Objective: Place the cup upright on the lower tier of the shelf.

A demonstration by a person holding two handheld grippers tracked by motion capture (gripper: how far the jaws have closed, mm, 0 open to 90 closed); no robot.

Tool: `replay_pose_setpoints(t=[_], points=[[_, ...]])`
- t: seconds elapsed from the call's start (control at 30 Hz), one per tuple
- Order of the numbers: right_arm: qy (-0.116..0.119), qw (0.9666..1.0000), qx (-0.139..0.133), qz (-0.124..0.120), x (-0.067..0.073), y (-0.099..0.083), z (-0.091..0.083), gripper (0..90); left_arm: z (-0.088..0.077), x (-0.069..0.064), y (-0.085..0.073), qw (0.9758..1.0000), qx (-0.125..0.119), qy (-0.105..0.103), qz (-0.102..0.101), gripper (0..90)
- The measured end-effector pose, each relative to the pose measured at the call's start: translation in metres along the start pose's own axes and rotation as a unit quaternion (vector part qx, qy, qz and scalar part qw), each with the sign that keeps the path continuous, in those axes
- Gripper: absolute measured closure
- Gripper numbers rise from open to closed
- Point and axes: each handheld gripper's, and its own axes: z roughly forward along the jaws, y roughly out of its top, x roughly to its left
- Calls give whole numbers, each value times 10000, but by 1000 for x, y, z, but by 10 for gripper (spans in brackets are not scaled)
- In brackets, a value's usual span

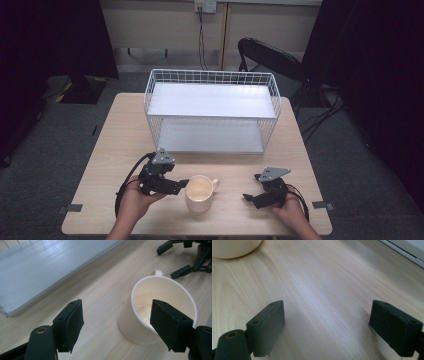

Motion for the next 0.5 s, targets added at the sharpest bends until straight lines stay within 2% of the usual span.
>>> replay_pose_setpoints(t=[0.13, 0.37, 0.5], points=[[-2, 10000, -1, 1, 0, 0, 0, 122, 1, -5, 2, 9999, 6, -163, -40, 267], [-6, 10000, -1, 1, 0, 0, 0, 122, 11, -11, 2, 9995, 164, -272, 13, 288], [-5, 10000, -1, 3, 0, 0, 0, 122, 18, -11, 0, 9991, 258, -316, -108, 332]])
